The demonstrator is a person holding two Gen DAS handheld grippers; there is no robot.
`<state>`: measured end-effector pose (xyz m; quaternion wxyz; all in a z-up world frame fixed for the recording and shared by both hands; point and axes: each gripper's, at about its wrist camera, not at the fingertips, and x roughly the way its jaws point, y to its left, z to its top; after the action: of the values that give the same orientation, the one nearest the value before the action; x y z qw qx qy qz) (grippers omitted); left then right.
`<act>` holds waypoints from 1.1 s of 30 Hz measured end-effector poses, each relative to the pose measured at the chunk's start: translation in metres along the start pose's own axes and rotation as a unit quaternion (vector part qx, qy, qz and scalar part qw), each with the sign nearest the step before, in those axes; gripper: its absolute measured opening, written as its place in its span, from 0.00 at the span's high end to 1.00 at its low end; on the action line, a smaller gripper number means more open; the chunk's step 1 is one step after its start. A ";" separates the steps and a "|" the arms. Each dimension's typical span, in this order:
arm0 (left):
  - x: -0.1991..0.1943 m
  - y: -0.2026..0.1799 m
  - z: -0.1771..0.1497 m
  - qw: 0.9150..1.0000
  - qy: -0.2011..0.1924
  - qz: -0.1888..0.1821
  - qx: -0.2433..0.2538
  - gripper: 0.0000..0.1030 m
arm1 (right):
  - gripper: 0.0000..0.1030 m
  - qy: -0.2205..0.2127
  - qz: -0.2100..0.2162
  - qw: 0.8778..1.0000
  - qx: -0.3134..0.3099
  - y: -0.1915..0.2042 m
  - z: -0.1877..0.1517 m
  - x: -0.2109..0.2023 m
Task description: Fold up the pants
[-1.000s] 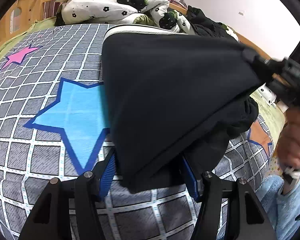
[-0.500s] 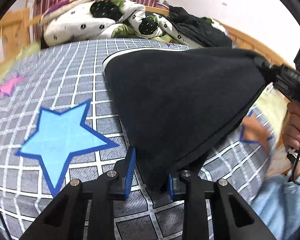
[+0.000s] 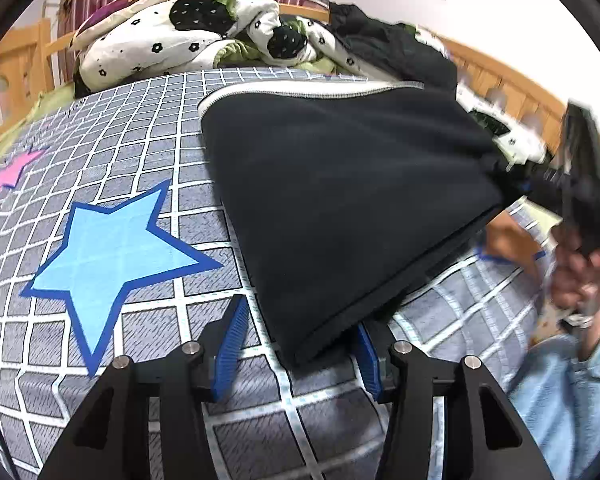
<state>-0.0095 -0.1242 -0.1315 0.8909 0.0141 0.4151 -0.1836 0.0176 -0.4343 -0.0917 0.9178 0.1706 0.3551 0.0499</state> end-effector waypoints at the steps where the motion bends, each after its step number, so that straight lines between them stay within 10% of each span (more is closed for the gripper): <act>1: 0.006 -0.003 0.000 1.000 0.008 0.009 0.010 0.74 | 0.71 0.001 0.002 1.000 0.007 -0.002 0.000 0.002; 9: -0.035 0.025 -0.005 0.998 0.008 -0.056 -0.027 0.65 | 0.73 0.028 -0.025 0.999 -0.016 0.008 0.002 -0.010; 16: -0.061 0.062 0.020 0.992 -0.044 -0.066 -0.094 0.40 | 0.32 0.004 -0.033 0.999 -0.032 0.023 0.054 -0.011; 25: 0.037 0.074 0.082 0.987 0.029 -0.092 -0.126 0.40 | 0.32 0.110 -0.090 0.989 -0.031 -0.008 0.057 0.078; 33: 0.097 0.083 0.100 0.973 0.060 -0.140 -0.172 0.39 | 0.29 0.118 -0.035 0.992 0.011 -0.034 0.054 0.099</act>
<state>0.1488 -0.0953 -0.1491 0.8192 -0.1868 0.4907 -0.2307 0.1264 -0.4604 -0.1289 0.8685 0.1610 0.4675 0.0339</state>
